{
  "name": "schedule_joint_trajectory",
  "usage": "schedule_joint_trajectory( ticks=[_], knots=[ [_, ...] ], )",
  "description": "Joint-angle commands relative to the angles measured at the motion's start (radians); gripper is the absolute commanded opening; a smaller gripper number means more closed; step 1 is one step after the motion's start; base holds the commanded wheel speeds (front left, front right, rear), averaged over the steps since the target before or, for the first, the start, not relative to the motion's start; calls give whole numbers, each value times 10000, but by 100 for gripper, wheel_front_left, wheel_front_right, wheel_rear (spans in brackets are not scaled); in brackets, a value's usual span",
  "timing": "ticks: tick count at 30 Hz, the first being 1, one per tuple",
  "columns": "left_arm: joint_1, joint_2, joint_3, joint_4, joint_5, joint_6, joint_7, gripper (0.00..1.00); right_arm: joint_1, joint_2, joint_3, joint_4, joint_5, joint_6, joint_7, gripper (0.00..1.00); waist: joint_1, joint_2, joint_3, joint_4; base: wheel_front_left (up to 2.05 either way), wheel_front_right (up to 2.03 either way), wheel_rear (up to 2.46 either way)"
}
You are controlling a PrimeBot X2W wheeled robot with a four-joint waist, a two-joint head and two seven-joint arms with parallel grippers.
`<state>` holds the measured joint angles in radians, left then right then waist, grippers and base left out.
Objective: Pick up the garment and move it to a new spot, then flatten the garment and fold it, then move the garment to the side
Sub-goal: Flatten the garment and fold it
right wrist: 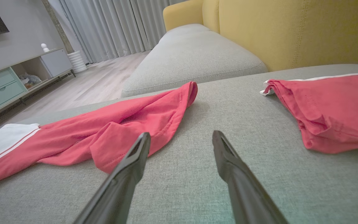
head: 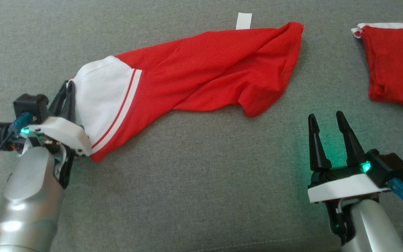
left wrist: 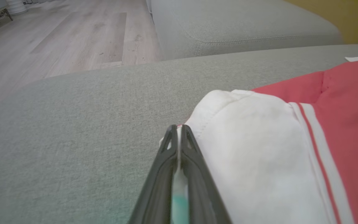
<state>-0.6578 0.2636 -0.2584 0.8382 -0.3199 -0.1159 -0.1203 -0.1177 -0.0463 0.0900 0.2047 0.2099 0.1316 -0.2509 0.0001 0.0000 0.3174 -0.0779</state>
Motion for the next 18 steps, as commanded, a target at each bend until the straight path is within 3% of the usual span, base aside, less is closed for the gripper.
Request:
schedule_joint_trajectory(
  ticks=[1, 7, 13, 18],
  knots=[
    [-433, 357, 189, -197, -17, -50, -226, 0, -279, -40, 251, -263, 43, -9, -108, 100, -1, 0, -30, 12, 0, 0, 0],
    [-660, 504, -133, -464, 4, -108, -839, 0, -276, -40, 298, -107, 117, -9, -108, 100, -1, 0, -331, 19, 0, 0, 0],
    [-1153, 896, -147, -1752, -107, -129, -1160, 0, -257, -39, 330, -22, 264, -9, -108, 100, -1, 0, -617, -34, 0, 0, 0],
    [-2076, 1406, -85, -2918, -275, -136, -452, 0, -384, -39, 474, -48, 408, -9, -108, 100, -1, 0, -506, -296, 0, 0, 0]
  ],
)
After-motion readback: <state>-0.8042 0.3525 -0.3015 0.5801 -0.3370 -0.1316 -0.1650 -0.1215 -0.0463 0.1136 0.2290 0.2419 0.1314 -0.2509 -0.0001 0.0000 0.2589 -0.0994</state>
